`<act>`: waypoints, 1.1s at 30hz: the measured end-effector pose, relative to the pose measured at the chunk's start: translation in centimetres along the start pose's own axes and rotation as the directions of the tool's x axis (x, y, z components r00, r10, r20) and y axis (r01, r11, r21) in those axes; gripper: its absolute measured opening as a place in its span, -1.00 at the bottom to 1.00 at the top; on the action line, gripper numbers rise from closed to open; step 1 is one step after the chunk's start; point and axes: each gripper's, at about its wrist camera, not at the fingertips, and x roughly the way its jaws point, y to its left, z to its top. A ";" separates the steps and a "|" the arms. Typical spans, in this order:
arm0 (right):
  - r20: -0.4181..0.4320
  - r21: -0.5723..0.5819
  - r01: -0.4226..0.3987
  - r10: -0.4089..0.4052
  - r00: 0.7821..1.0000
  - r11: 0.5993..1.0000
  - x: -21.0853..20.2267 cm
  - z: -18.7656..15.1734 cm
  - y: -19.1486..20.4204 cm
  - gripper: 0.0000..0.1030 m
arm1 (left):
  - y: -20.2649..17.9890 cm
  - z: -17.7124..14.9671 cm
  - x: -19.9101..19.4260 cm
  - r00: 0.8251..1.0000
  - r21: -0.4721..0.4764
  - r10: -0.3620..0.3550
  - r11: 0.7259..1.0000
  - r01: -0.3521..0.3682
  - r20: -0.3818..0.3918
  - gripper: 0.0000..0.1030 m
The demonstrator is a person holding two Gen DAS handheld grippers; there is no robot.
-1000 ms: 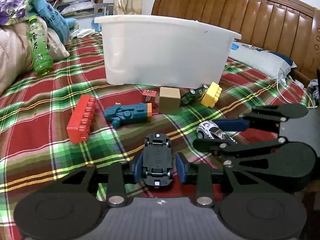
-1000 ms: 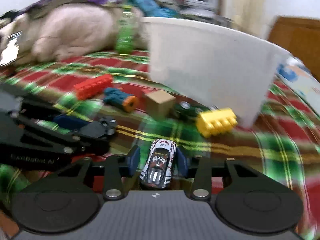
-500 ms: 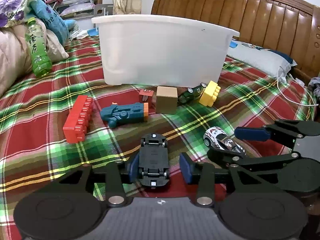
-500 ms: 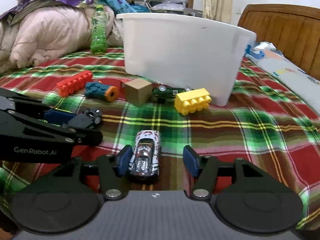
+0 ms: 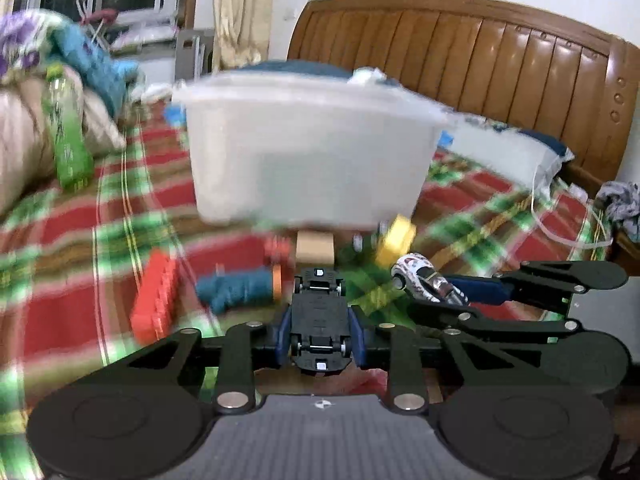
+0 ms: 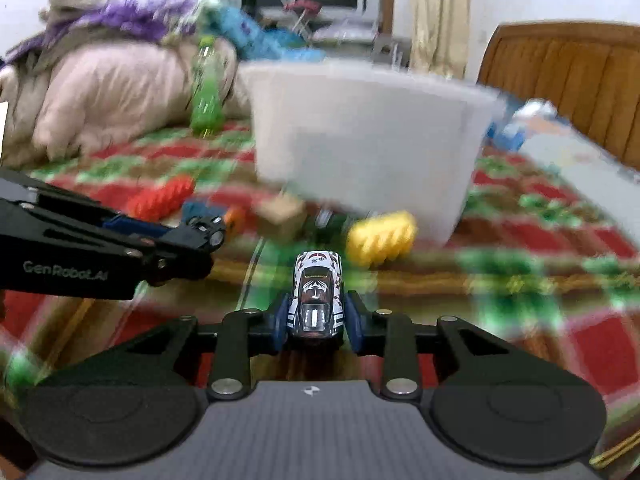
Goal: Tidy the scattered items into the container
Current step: 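Carry both cars over the bin and open both tools to drop them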
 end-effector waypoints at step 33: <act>0.050 0.069 0.075 -0.078 0.996 0.995 5.6 11.7 -7.5 0.03 | 1.3 15.4 7.8 0.995 -0.041 0.084 0.996 -0.082 0.057 -0.15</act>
